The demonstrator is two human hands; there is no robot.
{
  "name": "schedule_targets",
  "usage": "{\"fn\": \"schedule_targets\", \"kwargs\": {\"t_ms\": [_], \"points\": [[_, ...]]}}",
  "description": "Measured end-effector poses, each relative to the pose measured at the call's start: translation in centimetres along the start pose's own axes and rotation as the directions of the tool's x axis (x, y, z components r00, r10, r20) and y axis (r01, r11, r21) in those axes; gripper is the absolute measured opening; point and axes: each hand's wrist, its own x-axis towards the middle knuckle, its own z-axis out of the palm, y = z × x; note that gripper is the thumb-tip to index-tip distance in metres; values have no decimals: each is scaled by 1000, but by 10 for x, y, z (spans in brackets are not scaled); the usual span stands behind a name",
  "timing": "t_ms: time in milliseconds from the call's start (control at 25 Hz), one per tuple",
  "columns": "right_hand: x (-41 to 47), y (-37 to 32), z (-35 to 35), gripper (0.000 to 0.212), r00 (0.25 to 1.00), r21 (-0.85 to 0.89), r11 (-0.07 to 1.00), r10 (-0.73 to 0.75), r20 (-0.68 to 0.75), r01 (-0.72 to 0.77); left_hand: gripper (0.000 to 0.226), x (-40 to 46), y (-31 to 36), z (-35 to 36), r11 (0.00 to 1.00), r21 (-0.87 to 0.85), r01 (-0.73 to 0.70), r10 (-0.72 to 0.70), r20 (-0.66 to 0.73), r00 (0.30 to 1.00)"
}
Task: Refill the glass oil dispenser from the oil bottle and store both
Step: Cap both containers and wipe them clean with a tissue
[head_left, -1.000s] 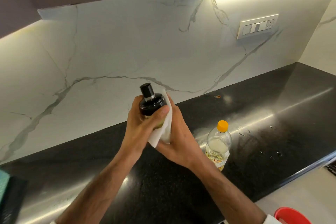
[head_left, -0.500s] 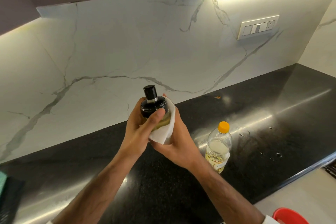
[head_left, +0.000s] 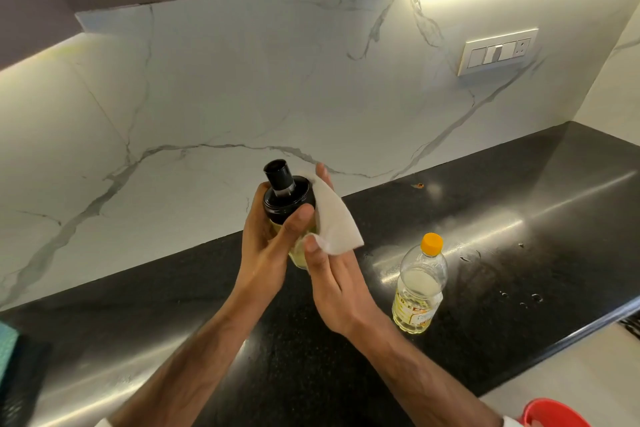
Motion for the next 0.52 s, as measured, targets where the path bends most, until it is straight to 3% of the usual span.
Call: {"fn": "schedule_targets", "kwargs": {"t_ms": [240,360,520], "points": [[15,-15,-6,75,983,-245,952,-165,87,181,62,3,5,0,1000,7,-23,23,2,1000],[-4,4,-4,66,986,-266,950,-146,82,162,62,6,6,-5,999,20,-35,36,-45,998],[-34,26,6,77,997,-230,971,-63,37,70,52,8,3,-10,996,60,-59,62,-43,997]]}}
